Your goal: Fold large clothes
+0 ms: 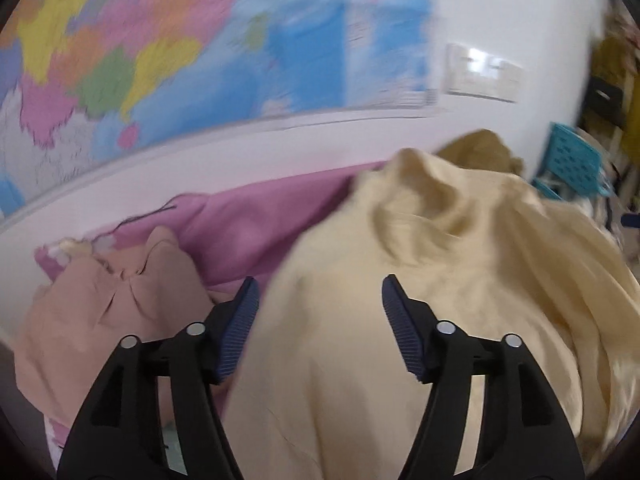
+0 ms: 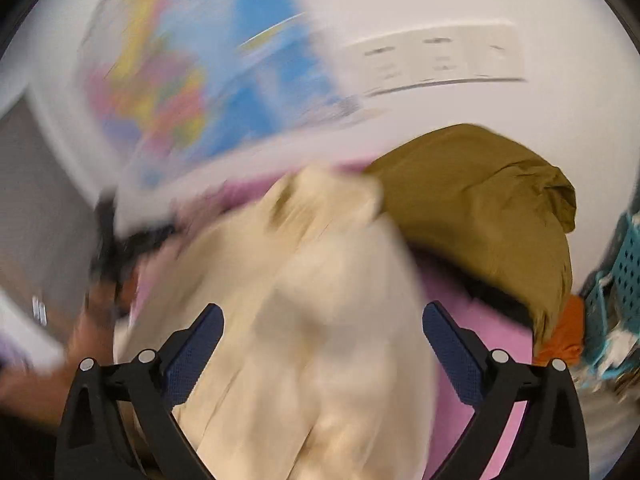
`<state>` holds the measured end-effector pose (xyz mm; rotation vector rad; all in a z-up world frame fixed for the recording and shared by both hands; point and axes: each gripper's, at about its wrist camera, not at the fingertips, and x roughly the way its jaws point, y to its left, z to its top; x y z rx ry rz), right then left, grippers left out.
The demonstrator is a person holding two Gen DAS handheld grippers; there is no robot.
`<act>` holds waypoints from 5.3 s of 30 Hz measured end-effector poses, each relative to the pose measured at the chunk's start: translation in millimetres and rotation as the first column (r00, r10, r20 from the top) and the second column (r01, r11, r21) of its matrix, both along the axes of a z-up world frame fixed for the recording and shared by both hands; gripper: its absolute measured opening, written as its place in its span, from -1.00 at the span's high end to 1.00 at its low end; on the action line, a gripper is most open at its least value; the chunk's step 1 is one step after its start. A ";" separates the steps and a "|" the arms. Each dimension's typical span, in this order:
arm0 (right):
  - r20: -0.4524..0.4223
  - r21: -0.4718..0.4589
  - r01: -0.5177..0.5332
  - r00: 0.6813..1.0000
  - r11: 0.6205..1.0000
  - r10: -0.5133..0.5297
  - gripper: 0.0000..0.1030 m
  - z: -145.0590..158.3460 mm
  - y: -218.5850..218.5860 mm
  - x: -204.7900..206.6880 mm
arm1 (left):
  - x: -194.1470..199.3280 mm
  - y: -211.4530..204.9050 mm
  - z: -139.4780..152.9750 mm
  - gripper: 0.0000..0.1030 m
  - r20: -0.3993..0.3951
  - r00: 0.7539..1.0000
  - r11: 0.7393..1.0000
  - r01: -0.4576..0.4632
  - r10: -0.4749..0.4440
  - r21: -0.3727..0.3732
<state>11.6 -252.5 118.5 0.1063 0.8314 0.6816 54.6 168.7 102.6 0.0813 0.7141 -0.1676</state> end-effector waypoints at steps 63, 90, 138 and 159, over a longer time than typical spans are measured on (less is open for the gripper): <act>-0.118 -0.161 -0.211 0.974 0.964 0.193 0.34 -15.9 145.9 42.3 | -77.2 -64.3 1.5 -0.73 0.033 0.883 0.839 0.457 -0.469 -0.295; -0.206 0.072 0.289 0.941 0.955 -0.269 -0.76 -109.2 -39.7 100.5 | -26.4 -49.3 -34.4 -0.46 -0.131 0.948 0.944 0.305 -0.289 0.125; -0.017 -0.264 -0.179 0.983 0.948 0.181 0.09 -108.3 216.1 80.5 | -96.2 85.4 -61.6 -0.52 -0.178 0.983 0.989 0.030 -0.055 -0.142; -0.064 -0.163 -0.311 0.950 0.936 0.305 -0.34 -109.8 242.3 30.7 | -217.2 131.8 -114.9 0.60 -0.321 0.942 0.954 -0.007 -0.094 -0.301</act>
